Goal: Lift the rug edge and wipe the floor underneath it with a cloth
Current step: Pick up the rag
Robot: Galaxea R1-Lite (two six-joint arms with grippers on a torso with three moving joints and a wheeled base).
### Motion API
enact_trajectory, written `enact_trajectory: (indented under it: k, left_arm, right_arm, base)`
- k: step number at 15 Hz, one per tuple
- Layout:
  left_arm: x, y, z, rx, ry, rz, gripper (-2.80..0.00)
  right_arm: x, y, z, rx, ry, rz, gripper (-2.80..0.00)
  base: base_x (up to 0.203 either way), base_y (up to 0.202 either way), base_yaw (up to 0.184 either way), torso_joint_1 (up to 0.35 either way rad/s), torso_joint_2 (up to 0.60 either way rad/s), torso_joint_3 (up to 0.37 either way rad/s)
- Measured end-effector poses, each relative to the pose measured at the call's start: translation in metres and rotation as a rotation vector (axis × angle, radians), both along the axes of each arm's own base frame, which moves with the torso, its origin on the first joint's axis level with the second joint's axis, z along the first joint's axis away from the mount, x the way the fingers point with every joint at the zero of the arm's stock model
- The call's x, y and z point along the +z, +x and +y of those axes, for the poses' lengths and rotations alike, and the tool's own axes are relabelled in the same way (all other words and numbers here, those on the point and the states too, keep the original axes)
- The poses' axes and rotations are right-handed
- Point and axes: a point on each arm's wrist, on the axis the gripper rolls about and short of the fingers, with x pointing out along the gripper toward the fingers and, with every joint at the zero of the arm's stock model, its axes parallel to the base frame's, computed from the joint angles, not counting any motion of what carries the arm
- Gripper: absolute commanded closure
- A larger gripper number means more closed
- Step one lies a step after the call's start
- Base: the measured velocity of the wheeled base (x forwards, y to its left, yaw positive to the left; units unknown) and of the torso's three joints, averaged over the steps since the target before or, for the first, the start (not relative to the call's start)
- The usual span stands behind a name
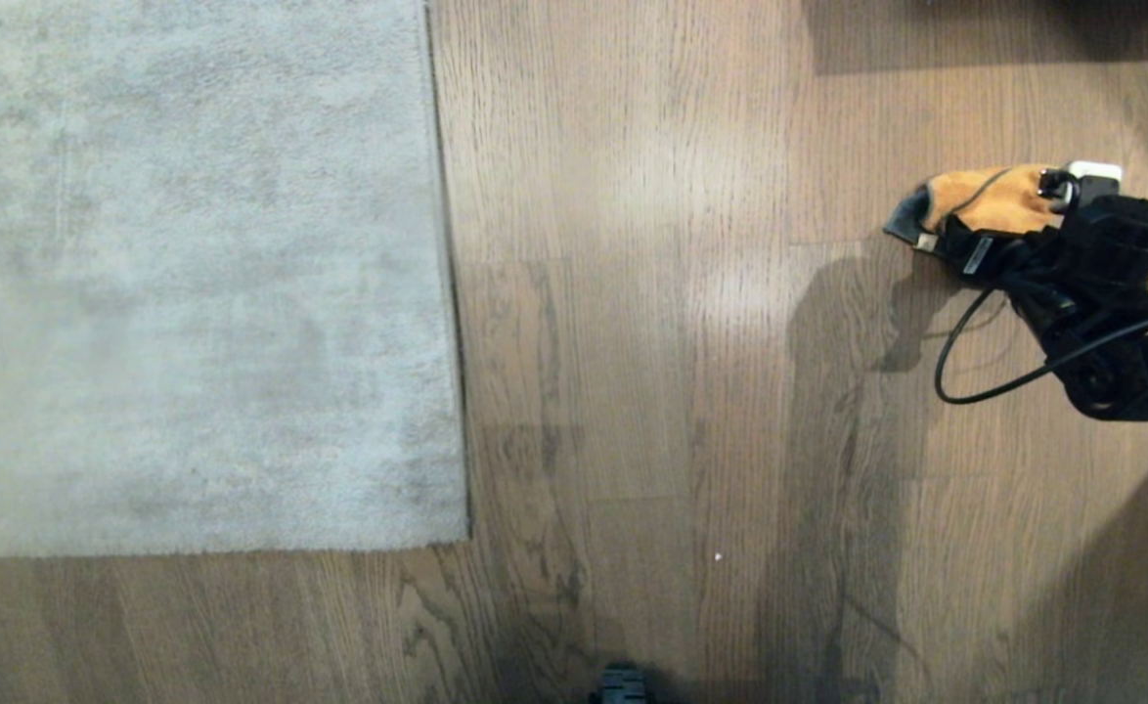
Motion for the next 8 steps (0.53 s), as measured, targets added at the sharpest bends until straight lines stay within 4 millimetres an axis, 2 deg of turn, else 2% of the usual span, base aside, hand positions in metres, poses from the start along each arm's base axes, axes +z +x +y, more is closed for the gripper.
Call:
enact_trajectory:
  k: [3,4,8]
  left_arm:
    - [0.0000,0.0000,0.0000,0.000,0.000,0.000,0.00]
    - [0.0000,0.0000,0.0000,0.000,0.000,0.000,0.00]
    - [0.0000,0.0000,0.0000,0.000,0.000,0.000,0.00]
  right_arm:
    - [-0.0006,0.0026,0.0005,0.001,-0.001,0.000,-2.80]
    - [-0.0010,0.0030,0.0010,0.002,-0.001,0.001,0.00]
    - [-0.0017,0.0046,0.0016,0.006,-0.003,-0.001,0.00]
  base:
    - [0.000,0.000,0.000,0.000,0.00,0.000]
    - [0.000,0.000,0.000,0.000,0.00,0.000]
    - [0.000,0.000,0.000,0.000,0.00,0.000]
